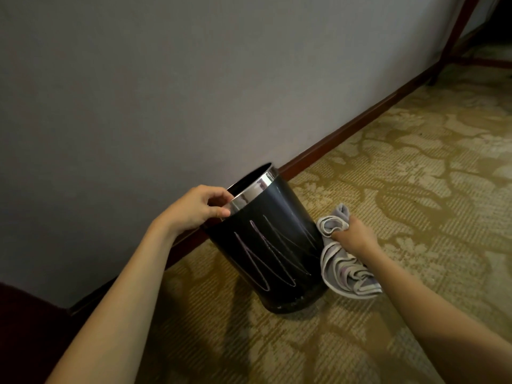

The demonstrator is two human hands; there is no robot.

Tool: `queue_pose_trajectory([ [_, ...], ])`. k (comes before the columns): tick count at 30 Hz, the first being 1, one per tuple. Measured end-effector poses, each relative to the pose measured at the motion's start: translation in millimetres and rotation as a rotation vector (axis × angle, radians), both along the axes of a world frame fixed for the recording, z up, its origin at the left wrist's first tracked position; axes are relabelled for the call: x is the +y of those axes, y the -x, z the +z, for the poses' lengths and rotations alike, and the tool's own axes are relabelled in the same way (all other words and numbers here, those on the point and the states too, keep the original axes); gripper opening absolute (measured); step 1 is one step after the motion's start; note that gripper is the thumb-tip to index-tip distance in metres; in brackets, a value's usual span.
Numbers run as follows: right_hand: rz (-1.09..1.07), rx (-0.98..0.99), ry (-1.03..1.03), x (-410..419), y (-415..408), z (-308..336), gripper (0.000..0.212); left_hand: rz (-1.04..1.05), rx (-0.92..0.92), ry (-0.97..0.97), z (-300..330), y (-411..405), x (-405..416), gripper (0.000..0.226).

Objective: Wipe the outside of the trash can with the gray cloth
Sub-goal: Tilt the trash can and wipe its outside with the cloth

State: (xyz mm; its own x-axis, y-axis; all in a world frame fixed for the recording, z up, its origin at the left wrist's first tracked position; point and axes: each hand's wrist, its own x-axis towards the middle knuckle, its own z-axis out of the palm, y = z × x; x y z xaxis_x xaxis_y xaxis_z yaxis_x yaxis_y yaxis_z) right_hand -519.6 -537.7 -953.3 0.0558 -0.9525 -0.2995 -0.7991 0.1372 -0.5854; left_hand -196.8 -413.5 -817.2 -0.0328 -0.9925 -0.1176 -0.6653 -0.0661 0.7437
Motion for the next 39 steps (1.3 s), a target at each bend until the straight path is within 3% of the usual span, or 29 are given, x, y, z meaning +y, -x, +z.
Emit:
queue_pose_trajectory([
  [14, 0.023, -0.025, 0.06, -4.3, -5.6, 3.3, 0.046, 0.12, 0.123, 0.058, -24.7, -19.6, 6.6, 0.03],
  [19, 0.035, -0.048, 0.059, -3.2, -7.3, 5.1, 0.04, 0.112, 0.067, 0.082, -25.8, -29.1, 9.6, 0.037],
  [30, 0.1, -0.129, 0.09, 0.0, -2.9, 10.9, 0.035, 0.256, 0.143, 0.162, -43.9, -23.5, 8.5, 0.033],
  [35, 0.18, -0.205, 0.116, 0.3, -15.5, 42.7, 0.029, 0.272, 0.145, 0.192, -46.2, -14.6, 7.3, 0.031],
  [39, 0.266, -0.35, 0.297, -0.6, -57.5, 90.8, 0.029, 0.239, 0.156, 0.197, -44.4, -7.6, 7.4, 0.034],
])
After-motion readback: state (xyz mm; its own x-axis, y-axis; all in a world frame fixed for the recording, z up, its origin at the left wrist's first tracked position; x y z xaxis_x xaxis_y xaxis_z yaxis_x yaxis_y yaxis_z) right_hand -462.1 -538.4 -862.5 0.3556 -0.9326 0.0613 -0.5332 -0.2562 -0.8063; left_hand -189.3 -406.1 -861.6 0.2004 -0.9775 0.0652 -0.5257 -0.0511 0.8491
